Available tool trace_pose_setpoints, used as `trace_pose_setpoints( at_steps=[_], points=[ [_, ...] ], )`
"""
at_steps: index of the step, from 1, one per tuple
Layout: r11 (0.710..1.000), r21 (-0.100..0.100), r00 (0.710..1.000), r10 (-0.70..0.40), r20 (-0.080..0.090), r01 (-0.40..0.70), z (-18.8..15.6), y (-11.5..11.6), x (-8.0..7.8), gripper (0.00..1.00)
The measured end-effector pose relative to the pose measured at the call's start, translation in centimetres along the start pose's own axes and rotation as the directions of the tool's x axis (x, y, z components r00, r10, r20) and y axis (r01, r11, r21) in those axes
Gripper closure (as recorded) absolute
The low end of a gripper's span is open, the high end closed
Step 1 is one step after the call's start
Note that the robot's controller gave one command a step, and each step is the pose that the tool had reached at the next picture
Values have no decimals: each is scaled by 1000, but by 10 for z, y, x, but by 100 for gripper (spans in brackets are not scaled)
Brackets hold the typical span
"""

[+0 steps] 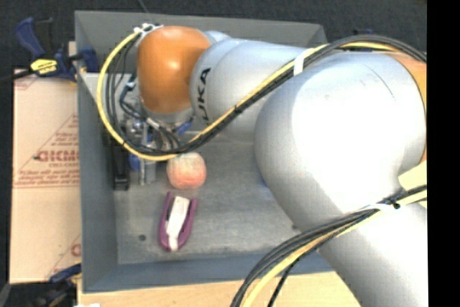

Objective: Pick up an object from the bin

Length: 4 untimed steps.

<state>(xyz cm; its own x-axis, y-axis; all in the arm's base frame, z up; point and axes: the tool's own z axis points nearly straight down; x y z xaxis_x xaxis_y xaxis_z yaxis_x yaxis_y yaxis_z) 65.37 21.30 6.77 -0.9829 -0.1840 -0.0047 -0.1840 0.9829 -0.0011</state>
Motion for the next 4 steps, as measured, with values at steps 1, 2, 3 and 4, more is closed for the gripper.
trace_pose_setpoints(
  at_steps=[1, 2, 3, 4],
  points=[
    [999, -4, 999, 33, 14, -33, -101, -18, 48, 0],
    [988, 0, 988, -156, 4, 156, -21, -100, 46, 0],
    [1000, 5, 1000, -18, 15, 18, -51, -81, 27, 100],
    [1000, 4, 1000, -17, 15, 17, -51, -81, 27, 100]
  ],
)
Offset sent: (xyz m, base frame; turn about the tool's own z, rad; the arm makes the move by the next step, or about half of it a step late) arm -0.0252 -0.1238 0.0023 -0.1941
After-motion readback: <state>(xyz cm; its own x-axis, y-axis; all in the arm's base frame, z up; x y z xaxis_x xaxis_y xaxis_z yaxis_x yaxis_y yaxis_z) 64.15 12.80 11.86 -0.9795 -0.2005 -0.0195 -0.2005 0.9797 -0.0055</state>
